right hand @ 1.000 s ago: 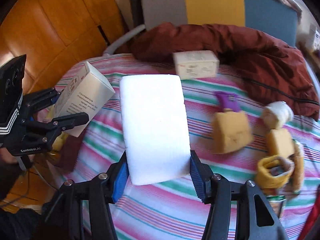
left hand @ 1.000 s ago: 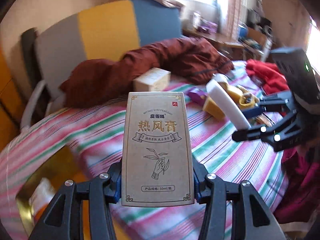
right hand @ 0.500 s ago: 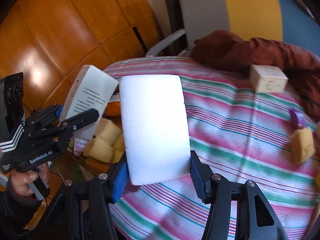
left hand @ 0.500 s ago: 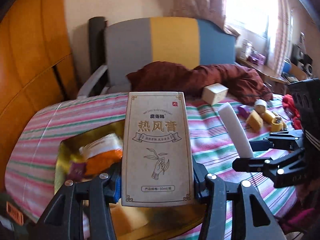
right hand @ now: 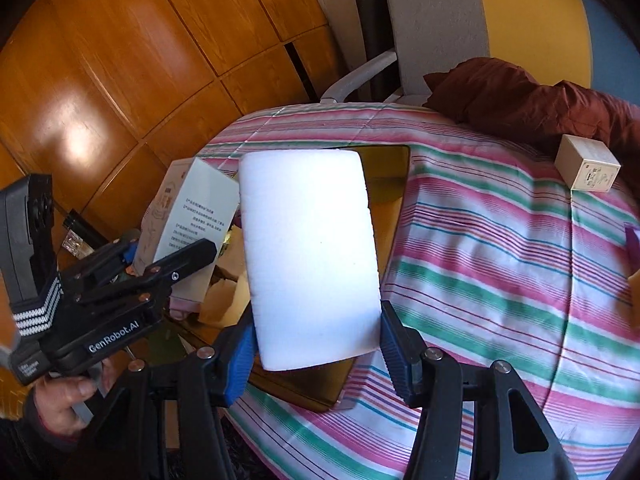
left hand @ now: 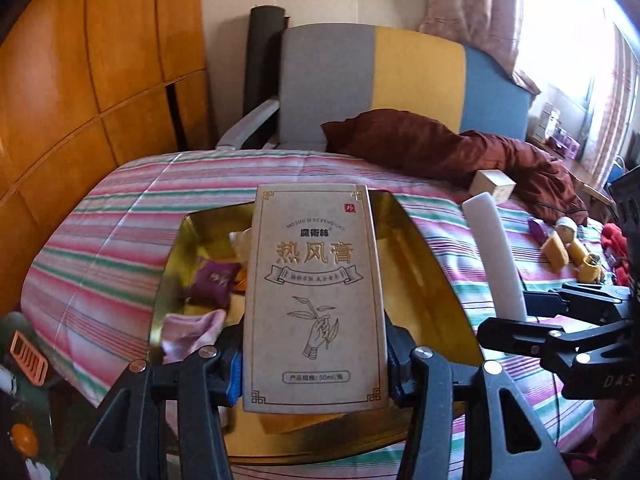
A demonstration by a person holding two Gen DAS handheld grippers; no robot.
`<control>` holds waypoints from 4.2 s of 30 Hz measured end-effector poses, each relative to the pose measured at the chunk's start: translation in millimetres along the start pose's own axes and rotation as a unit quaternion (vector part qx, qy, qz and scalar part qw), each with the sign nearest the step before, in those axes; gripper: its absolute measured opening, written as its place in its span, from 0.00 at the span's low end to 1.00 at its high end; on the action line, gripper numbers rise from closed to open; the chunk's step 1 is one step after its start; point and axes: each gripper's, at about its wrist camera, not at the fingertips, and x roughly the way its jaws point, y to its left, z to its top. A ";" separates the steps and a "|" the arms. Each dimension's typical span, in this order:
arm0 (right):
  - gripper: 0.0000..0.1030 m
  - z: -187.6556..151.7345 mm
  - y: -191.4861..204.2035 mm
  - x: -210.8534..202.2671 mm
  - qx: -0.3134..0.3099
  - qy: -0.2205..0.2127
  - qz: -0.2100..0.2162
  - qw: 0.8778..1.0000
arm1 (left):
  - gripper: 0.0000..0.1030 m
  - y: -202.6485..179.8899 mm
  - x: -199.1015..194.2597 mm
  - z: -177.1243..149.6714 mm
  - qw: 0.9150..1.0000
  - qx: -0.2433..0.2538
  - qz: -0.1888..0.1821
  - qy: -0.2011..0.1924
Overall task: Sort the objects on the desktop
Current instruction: 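Carry the box and foam block over the gold tray and open both tools, then withdraw both tools from the tray back toward the pile, then grasp the plain white box with the left tool while the right tool grasps the cracker packet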
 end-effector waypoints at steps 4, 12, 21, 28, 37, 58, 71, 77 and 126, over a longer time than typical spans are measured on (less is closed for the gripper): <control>0.56 1.7 4.6 5.4 0.003 -0.001 -0.011 1.000 | 0.50 12.9 4.3 -3.8 1.000 -0.021 0.006 0.004; 0.56 4.8 20.2 12.7 -0.006 -0.002 -0.020 1.000 | 0.51 40.7 9.9 -7.0 0.998 -0.064 0.001 0.010; 0.75 1.2 32.5 28.9 -0.025 0.008 -0.011 1.000 | 0.71 60.4 4.5 -6.9 0.996 -0.087 -0.020 0.000; 0.76 -11.4 32.4 29.4 -0.035 0.022 -0.011 0.999 | 0.71 60.6 -6.0 -12.2 0.996 -0.076 0.031 -0.021; 0.80 -20.2 33.9 -10.6 -0.074 -0.033 -0.061 0.995 | 0.71 27.3 -36.4 -0.4 0.997 -0.039 0.023 -0.070; 0.88 -64.9 -79.9 -122.4 0.028 -0.102 -0.195 0.975 | 0.71 -94.2 -26.9 4.5 0.989 0.082 -0.115 -0.042; 0.88 -79.7 -164.5 -179.6 0.103 -0.085 -0.251 0.959 | 0.71 -148.9 -18.4 1.4 0.979 0.129 -0.159 -0.018; 0.88 -76.4 -199.2 -205.4 0.131 -0.083 -0.266 0.952 | 0.71 -163.6 -8.9 5.2 0.976 0.132 -0.172 -0.002; 0.54 -87.4 -345.1 -151.0 0.151 0.172 -0.303 0.925 | 0.81 -300.6 244.7 146.5 0.928 0.289 -0.223 0.072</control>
